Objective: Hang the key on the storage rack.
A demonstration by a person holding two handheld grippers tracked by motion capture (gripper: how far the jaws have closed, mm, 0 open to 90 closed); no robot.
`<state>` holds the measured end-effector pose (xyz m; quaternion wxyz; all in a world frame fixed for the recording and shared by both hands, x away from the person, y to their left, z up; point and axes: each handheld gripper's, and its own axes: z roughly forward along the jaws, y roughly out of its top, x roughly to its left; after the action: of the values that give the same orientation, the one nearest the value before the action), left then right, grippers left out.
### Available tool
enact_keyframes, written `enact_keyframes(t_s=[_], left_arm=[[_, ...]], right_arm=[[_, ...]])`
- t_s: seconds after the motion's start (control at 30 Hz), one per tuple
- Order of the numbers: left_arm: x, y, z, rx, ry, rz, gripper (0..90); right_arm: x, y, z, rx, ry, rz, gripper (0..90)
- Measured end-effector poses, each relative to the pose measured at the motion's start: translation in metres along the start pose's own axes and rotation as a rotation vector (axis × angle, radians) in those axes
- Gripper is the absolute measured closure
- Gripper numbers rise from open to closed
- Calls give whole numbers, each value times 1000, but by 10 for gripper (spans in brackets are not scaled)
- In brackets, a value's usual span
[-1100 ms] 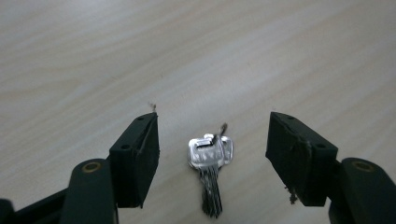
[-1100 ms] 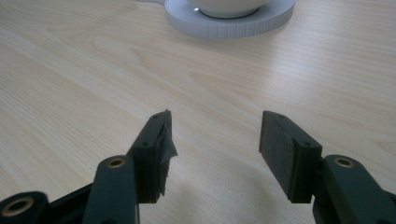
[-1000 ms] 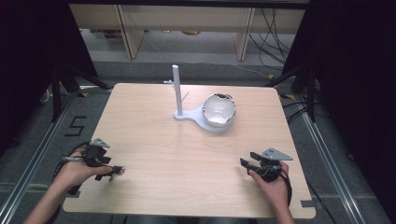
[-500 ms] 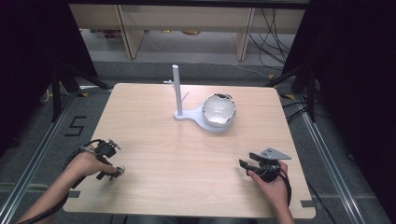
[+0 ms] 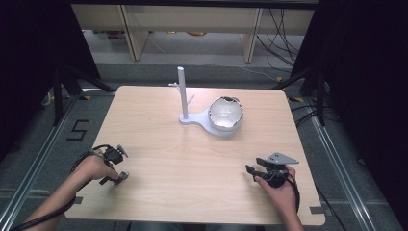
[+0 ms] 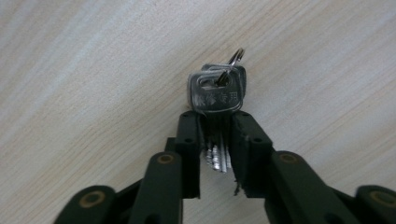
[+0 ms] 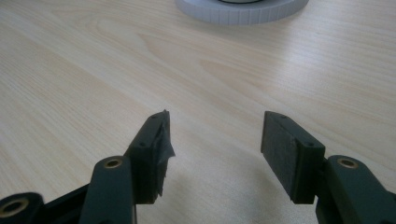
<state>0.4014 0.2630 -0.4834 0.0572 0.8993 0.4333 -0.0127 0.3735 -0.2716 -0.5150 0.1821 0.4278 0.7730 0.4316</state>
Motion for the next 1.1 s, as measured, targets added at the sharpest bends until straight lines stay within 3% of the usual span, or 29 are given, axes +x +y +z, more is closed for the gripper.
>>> enact_keyframes(t_s=[0.07,0.1,0.13,0.27,0.3,0.33,0.37,0.4,0.53,0.57,0.6,0.77,0.87,0.9,0.93,0.97,1.0,1.03,1.07,1.1], left_arm=[[1,0,0,0,3,14,787],[3,2,-1,18,17,60,799],[3,2,-1,23,17,69,800],[1,2,0,15,11,60,801],[1,2,0,15,11,64,801],[1,2,0,15,11,64,801],[-1,1,0,16,2,37,801],[3,2,-1,30,16,90,801],[1,1,-1,24,21,84,802],[2,1,-2,42,21,98,803],[1,1,-2,34,21,101,804],[-2,1,-7,23,20,95,804],[-2,2,-14,16,35,113,805],[0,4,-19,10,52,150,805],[0,4,-19,10,52,150,806],[-3,4,-21,12,49,118,806],[-2,6,-24,11,62,160,806],[-2,6,-24,11,62,160,834],[-5,5,-24,-15,53,110,834],[-3,7,-26,-8,70,156,836]], right_arm=[[0,0,0,-1,-3,-3,435],[1,0,0,9,6,12,435],[1,0,0,10,6,11,435],[0,0,0,11,3,4,434],[4,0,-1,29,4,49,433],[4,0,-1,29,4,49,433],[3,0,0,25,5,40,433],[3,0,0,21,7,29,433],[3,0,0,24,5,27,431],[3,0,0,25,6,29,431],[1,0,1,18,6,6,431],[1,0,1,18,5,6,431],[1,0,1,17,4,3,430],[1,0,1,17,3,3,430],[1,0,1,17,3,3,430],[1,0,1,19,6,5,430],[0,0,1,16,4,2,429],[0,0,1,16,4,2,429],[0,0,1,15,3,0,429],[0,0,1,16,4,3,429]])
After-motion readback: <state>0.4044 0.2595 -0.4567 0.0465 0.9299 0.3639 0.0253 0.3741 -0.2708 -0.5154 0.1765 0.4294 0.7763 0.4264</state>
